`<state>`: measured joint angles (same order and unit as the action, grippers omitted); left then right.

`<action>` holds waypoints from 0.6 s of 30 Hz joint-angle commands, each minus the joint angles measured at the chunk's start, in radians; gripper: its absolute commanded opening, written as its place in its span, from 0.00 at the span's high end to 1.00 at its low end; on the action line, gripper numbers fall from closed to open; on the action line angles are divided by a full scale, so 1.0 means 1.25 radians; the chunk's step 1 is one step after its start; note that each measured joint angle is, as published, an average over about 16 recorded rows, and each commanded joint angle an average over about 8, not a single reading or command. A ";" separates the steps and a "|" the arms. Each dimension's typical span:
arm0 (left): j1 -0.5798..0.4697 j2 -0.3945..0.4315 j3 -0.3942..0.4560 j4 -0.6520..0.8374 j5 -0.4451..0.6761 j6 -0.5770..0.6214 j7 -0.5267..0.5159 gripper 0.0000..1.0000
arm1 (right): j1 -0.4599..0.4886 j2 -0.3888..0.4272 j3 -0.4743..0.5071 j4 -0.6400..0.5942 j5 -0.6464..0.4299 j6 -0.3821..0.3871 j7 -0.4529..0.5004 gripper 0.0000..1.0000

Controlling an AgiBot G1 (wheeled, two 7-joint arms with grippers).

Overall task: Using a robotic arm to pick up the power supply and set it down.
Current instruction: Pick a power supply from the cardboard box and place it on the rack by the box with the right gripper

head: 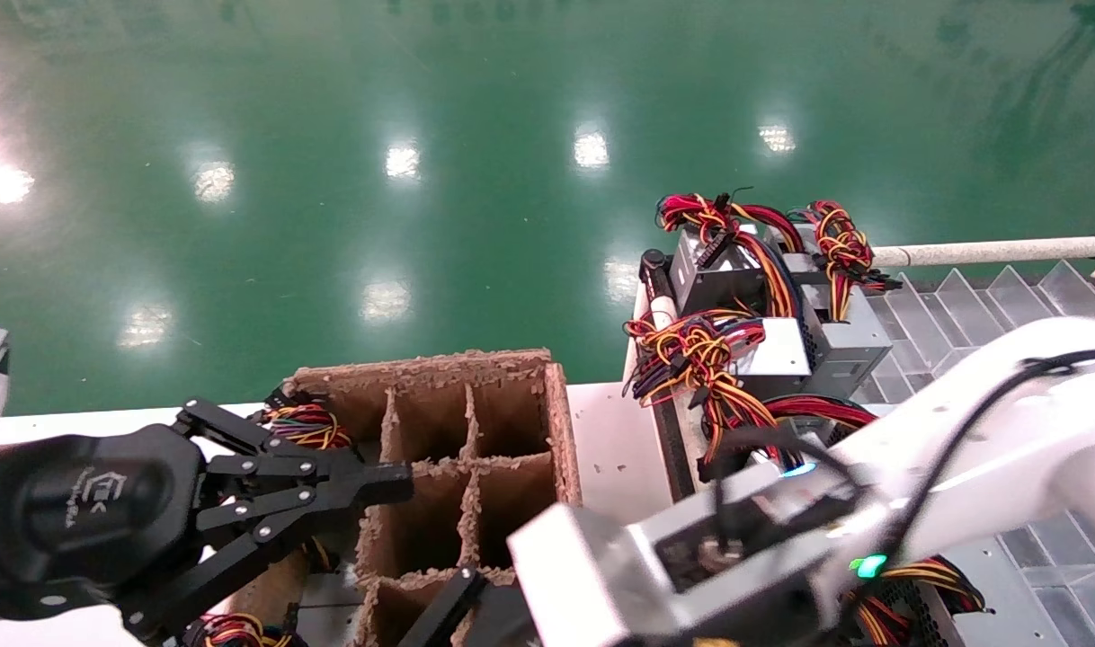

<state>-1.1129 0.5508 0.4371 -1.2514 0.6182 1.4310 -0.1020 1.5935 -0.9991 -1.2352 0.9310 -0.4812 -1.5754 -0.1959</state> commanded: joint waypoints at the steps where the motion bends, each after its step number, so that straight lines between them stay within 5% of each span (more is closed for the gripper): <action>1: 0.000 0.000 0.000 0.000 0.000 0.000 0.000 1.00 | 0.009 0.027 0.002 0.040 0.019 0.003 0.006 1.00; 18: 0.000 0.000 0.000 0.000 0.000 0.000 0.000 1.00 | 0.171 0.214 0.086 0.226 0.060 0.059 0.067 1.00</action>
<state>-1.1129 0.5508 0.4372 -1.2514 0.6182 1.4310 -0.1020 1.8057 -0.7275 -1.1297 1.2168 -0.4096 -1.4993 -0.1071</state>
